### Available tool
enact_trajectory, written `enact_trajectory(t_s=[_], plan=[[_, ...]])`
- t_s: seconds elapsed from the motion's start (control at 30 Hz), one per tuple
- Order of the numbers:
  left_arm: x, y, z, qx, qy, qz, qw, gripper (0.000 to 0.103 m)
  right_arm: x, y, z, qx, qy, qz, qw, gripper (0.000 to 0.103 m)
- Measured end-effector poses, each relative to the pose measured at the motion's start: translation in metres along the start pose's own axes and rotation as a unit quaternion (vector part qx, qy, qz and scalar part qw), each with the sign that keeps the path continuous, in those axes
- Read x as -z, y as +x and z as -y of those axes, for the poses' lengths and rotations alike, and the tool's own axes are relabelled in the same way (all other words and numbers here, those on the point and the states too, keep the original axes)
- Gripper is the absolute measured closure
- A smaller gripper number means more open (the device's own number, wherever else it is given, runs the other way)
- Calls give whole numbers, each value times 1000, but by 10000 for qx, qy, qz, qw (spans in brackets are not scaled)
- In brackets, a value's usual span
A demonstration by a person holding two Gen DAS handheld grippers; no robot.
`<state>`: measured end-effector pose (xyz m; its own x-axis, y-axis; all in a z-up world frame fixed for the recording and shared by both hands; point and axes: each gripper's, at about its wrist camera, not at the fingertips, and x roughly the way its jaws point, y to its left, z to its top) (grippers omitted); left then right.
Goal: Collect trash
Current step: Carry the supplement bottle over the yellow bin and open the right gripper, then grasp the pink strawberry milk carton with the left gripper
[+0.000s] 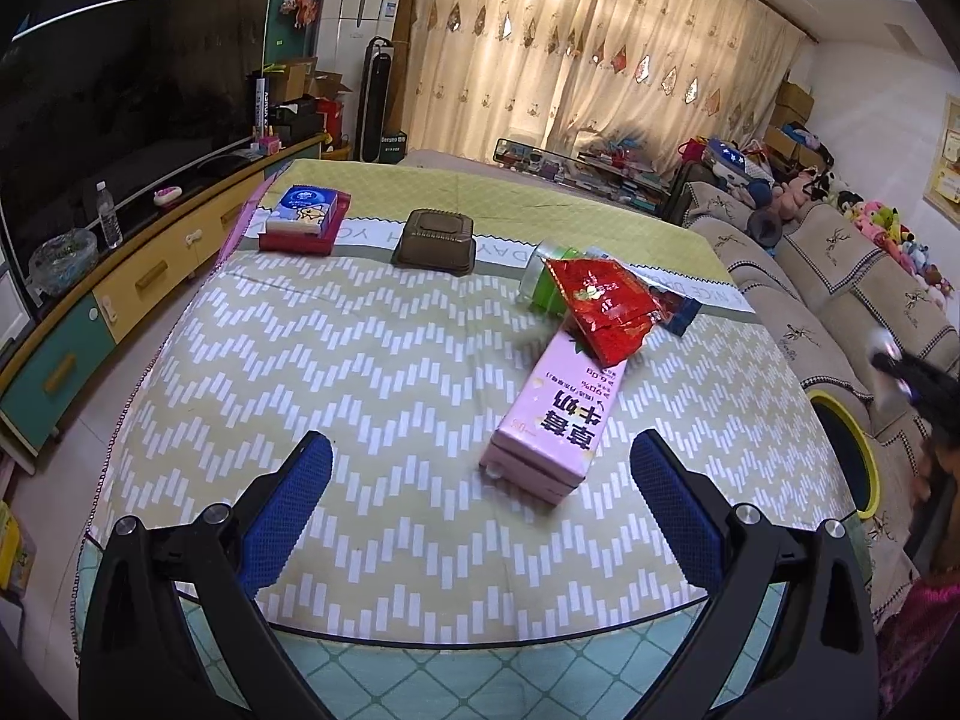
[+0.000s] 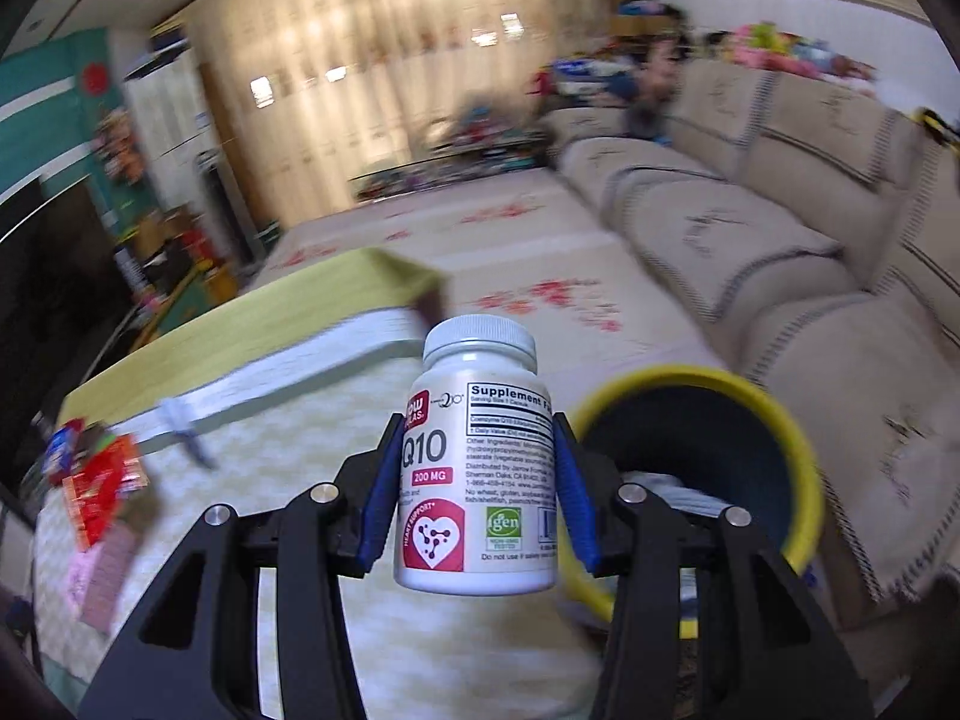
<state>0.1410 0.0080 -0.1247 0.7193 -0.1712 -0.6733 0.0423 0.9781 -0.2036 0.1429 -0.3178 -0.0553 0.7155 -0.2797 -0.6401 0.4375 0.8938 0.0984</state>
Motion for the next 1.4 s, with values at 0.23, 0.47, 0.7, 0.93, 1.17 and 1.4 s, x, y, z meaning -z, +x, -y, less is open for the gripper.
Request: enact_trajectory(t_s=[0.23,0.47,0.7,0.93,1.17,1.4], plan=[[-1,-5,5,-19,-17,17,10000,5,4,14,89,908,591,-35,9941,58],[1,-19,14,-41,79,111,9999,5,6,51,115,1035,731,-309,9915,58],[1,-26,17,-33,153,148,9998,5,9,55,124,1078,860,-243,9901,50],[-1,2,25,2,656,-63,9978,5,14,37,117,819,917,-205,9922,41],[-18,54,28,373,1186,-480,9911,5,15,36,105,636,824,-260,9942,41],[-24,93,43,595,1369,-907,9846,9,18,41,96,439,850,-320,9949,41]])
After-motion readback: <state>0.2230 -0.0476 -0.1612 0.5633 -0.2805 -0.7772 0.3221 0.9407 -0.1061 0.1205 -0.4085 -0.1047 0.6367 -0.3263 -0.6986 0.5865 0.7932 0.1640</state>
